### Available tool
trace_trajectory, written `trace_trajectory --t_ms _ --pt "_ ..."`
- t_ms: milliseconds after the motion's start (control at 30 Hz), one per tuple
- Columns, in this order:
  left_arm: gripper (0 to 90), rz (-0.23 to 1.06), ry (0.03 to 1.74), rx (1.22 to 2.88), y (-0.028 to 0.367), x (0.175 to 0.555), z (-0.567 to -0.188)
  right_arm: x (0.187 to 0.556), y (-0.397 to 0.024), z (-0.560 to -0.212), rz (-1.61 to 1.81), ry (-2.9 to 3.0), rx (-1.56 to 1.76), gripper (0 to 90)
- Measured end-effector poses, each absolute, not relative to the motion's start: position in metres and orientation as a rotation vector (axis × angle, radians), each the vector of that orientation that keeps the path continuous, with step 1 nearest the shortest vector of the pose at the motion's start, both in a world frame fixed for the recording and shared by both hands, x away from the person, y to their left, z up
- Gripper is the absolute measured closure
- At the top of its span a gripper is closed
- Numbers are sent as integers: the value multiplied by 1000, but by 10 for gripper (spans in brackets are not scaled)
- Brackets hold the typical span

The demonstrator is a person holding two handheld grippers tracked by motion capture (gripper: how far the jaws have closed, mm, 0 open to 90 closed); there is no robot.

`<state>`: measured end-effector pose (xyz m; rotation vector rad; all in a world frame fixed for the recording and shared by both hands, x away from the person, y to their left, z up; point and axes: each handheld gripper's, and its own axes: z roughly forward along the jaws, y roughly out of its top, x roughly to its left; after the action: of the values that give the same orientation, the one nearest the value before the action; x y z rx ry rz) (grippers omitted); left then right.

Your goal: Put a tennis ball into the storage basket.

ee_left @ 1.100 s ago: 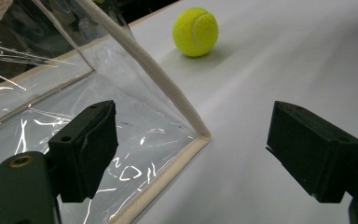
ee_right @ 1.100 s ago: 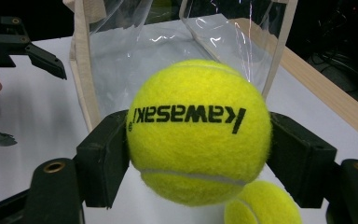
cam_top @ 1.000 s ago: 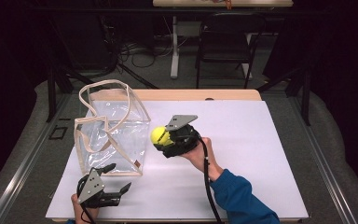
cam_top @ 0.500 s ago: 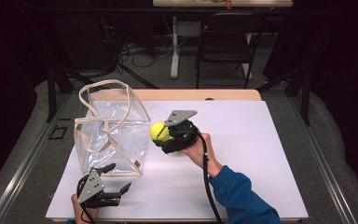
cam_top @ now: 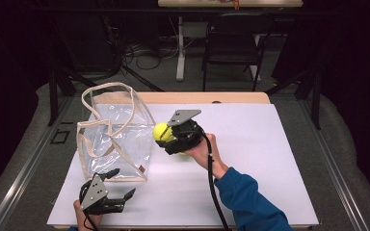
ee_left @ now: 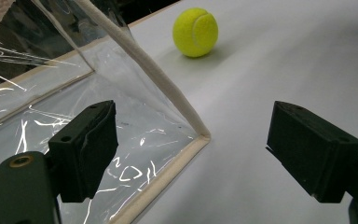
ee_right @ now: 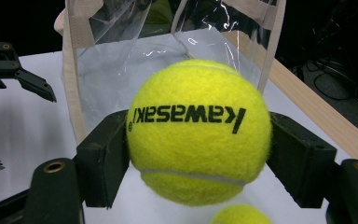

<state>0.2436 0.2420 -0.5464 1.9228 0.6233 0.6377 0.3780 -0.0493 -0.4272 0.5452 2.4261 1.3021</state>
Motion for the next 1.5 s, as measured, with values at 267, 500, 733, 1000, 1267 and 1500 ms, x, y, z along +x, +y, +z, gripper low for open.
trace_trajectory --t_ms 267,500,733,1000,1267,1500 --pt "160 637 620 1925 242 244 -546 380 -46 -424 1285 2433 530 260" --pt "160 637 623 1921 242 244 -546 383 -43 -422 1270 2442 522 260" --pt "160 633 622 1921 242 245 -547 387 -42 -416 1276 2441 524 260" --pt "160 631 620 1920 242 244 -547 390 -41 -412 1284 2437 528 260" --pt "160 630 621 1919 242 244 -547 394 -39 -404 1288 2429 528 260" --pt "160 631 624 1914 242 244 -547 399 -38 -399 1293 2425 530 260"
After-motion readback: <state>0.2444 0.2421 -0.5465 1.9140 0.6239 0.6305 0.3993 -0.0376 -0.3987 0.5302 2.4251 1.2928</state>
